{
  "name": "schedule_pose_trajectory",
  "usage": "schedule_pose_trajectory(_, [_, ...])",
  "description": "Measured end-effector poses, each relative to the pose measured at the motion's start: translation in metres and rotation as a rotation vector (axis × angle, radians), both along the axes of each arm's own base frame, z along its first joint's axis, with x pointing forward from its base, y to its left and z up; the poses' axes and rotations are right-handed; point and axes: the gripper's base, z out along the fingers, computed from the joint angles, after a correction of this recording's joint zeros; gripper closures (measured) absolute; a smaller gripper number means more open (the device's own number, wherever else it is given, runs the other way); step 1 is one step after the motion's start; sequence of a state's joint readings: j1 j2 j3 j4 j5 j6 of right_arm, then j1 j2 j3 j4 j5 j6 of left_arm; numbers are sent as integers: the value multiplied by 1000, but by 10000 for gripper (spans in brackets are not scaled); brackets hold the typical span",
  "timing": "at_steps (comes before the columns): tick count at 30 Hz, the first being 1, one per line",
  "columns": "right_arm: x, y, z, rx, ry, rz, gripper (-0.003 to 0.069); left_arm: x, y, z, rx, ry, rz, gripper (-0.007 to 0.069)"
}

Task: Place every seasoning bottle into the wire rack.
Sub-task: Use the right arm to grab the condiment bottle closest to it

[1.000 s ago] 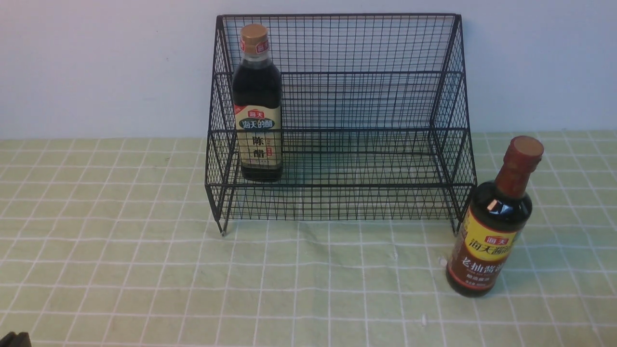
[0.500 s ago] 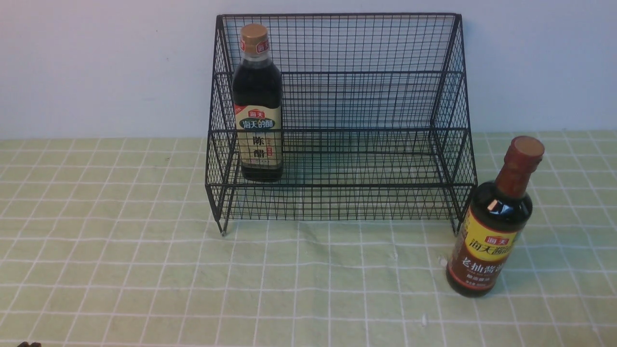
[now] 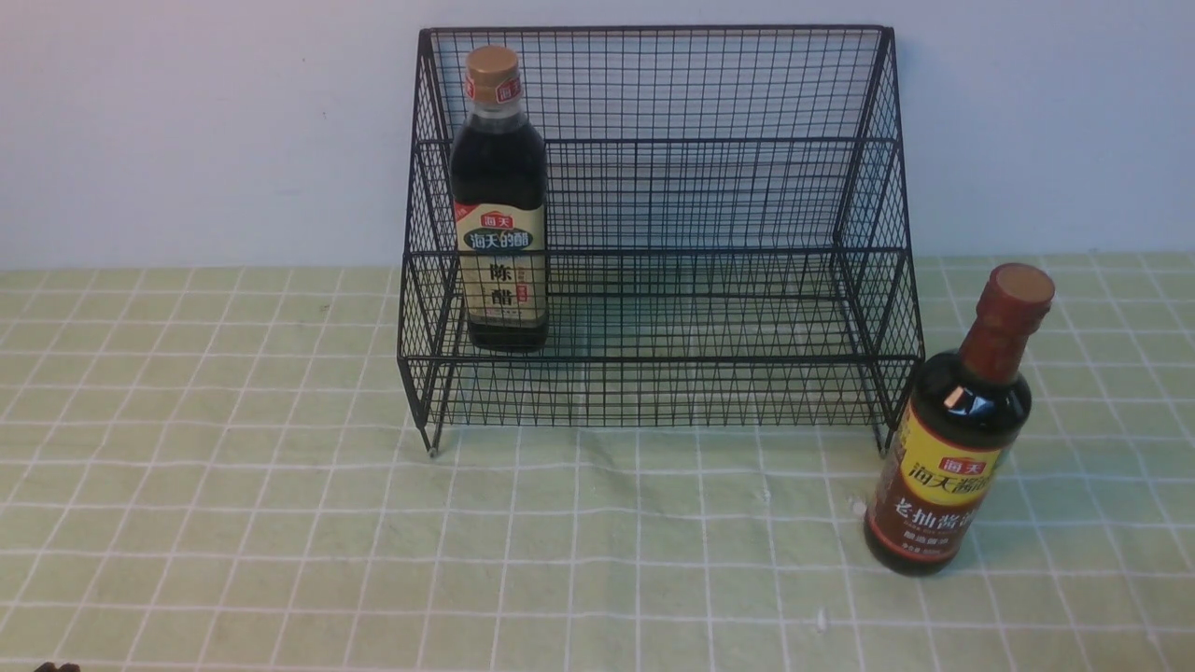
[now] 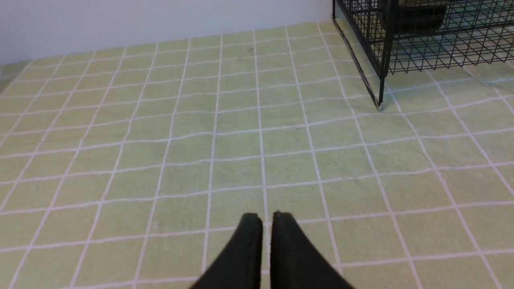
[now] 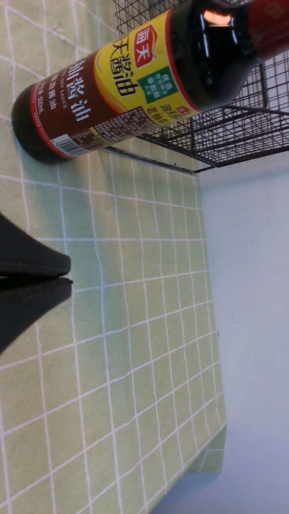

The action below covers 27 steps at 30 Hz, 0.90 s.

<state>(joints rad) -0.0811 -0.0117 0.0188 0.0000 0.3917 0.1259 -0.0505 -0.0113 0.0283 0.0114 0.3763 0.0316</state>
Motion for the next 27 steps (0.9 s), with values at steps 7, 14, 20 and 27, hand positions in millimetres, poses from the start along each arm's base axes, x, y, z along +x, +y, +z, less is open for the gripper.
schedule_pose_trajectory(7, [0, 0, 0, 0, 0, 0, 672, 0, 0, 0, 0, 0, 0, 607])
schedule_pose_trajectory(14, [3, 2, 15, 181, -203, -4, 672, 0, 0, 0, 0, 0, 0, 607])
schedule_pose_trajectory(20, [-1, -6, 39, 471, -507, -61, 672, 0, 0, 0, 0, 1, 0, 607])
schedule_pose_trajectory(27, [-3, -10, 44, 508, -579, -85, 672, 0, 0, 0, 0, 1, 0, 607])
